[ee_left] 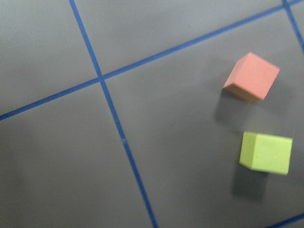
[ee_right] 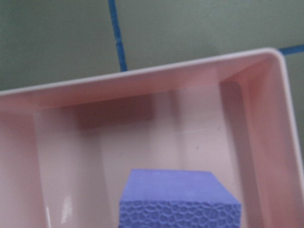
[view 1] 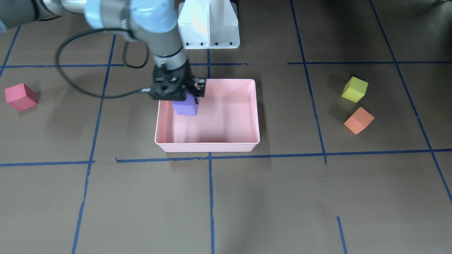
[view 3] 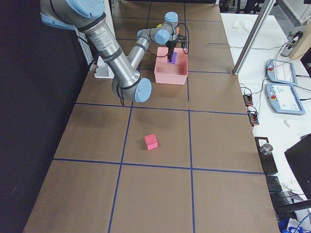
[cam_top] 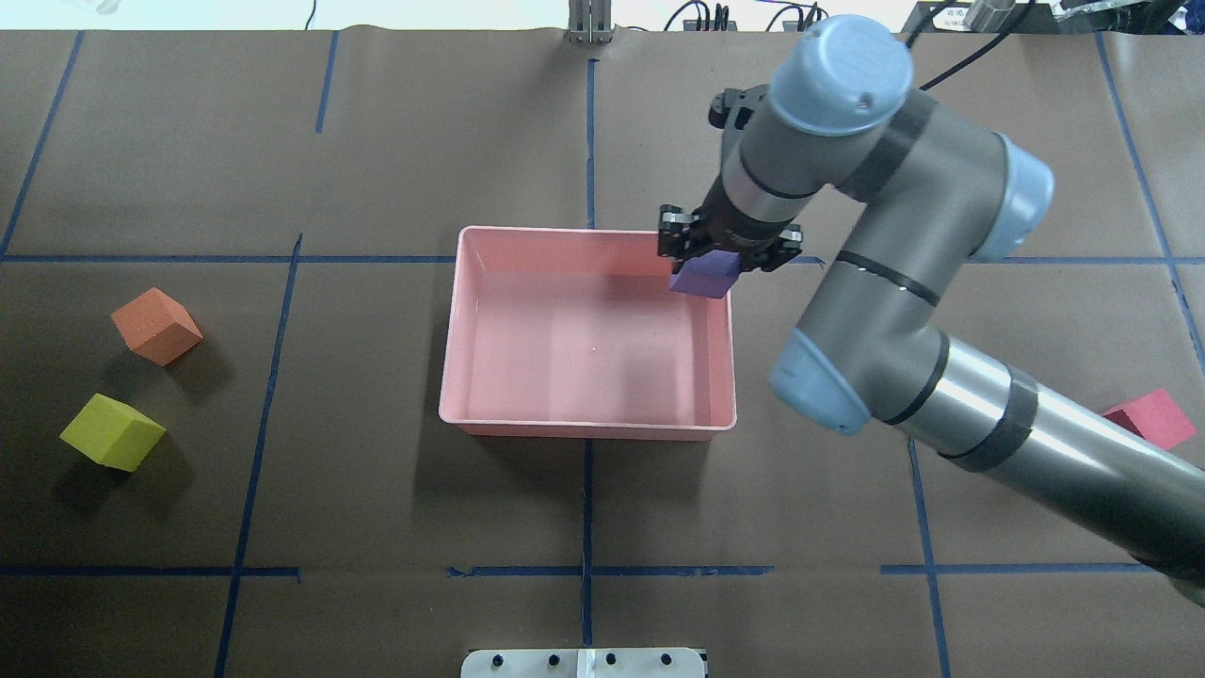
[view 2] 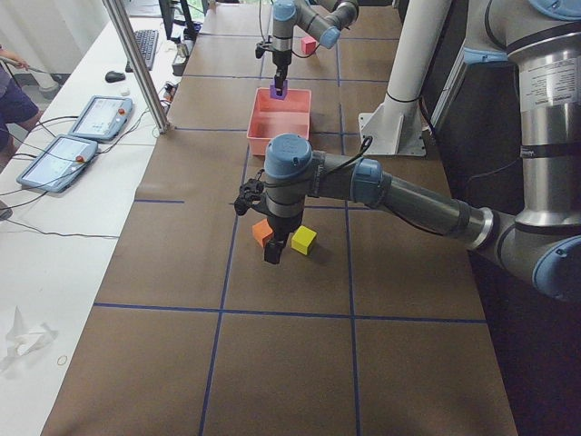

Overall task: Place blocks into pink bin with both arms
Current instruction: 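Carry the purple cube into the pink bin and open the right gripper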

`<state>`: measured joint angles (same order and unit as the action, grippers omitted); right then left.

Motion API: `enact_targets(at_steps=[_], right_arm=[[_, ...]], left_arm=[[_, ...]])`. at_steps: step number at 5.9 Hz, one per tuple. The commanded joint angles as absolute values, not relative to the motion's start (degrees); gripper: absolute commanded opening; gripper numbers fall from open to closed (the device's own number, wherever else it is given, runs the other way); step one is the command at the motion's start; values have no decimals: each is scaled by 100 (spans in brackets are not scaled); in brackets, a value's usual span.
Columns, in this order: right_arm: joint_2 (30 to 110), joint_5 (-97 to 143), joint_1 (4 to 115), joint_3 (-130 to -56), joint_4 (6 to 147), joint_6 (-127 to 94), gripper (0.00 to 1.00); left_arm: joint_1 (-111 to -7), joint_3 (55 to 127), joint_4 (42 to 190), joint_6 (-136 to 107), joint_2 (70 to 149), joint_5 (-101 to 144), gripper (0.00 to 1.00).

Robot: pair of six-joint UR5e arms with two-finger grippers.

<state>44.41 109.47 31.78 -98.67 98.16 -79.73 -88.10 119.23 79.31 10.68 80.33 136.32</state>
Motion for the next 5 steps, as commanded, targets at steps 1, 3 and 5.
enact_targets(at_steps=[1,3,5], right_arm=[[4263,10556,2734,-9817,9905,-8394,99],[4306,10652,2969,-9879,9914,-7844,100],[4795,11316,3591,-10315,9914,-7132,100]], left_arm=[[-8081,11909,8680,284,8042,13658,100],[-7683,11193,9243,228,8600,13649,100],[-7271,10688,10006,-1245,8920,13580,100]])
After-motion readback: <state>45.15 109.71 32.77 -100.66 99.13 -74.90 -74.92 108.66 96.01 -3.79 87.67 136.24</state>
